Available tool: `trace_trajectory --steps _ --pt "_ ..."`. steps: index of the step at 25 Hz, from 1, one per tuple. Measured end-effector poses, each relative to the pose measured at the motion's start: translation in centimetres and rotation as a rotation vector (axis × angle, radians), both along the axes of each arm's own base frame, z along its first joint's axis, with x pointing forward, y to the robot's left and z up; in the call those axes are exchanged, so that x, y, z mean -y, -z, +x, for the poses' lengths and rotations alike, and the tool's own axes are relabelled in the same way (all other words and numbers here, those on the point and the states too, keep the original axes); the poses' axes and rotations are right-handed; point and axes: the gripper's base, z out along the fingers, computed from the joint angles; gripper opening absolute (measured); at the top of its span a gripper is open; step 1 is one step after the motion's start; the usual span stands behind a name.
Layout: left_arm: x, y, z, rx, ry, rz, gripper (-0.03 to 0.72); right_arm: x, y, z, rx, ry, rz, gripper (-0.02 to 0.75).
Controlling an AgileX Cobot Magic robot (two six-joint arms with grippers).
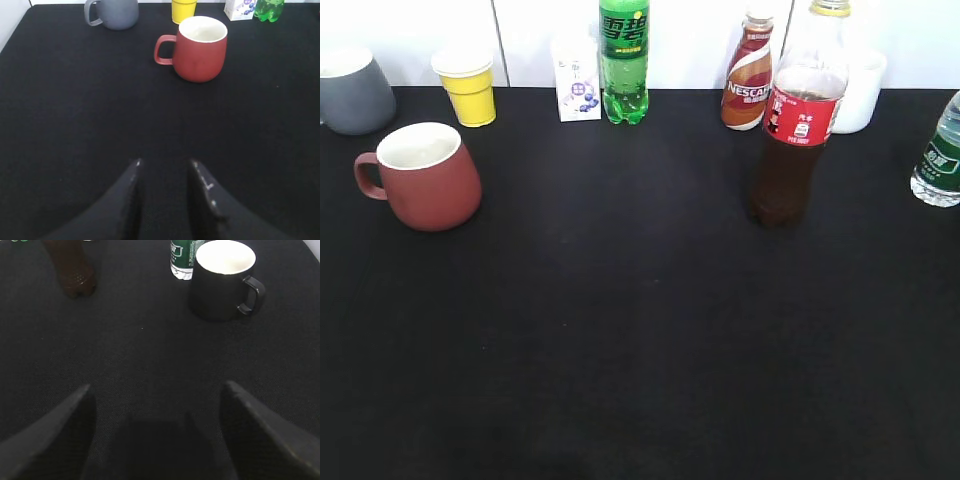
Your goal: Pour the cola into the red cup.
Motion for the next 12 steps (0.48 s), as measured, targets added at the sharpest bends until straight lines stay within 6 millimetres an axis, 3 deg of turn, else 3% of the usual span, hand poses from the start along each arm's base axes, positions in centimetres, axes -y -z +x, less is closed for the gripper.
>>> trace_trajectory --steps 10,12 --pt "0.0 0.0 0.0 0.0 0.0 0.0 0.234 0.0 0.0 0.0 0.0 0.0 0.0 0.584" --pt "0.0 -0.01 0.0 0.001 0.0 0.0 0.262 0.0 0.0 0.0 0.0 0.0 0.0 0.584"
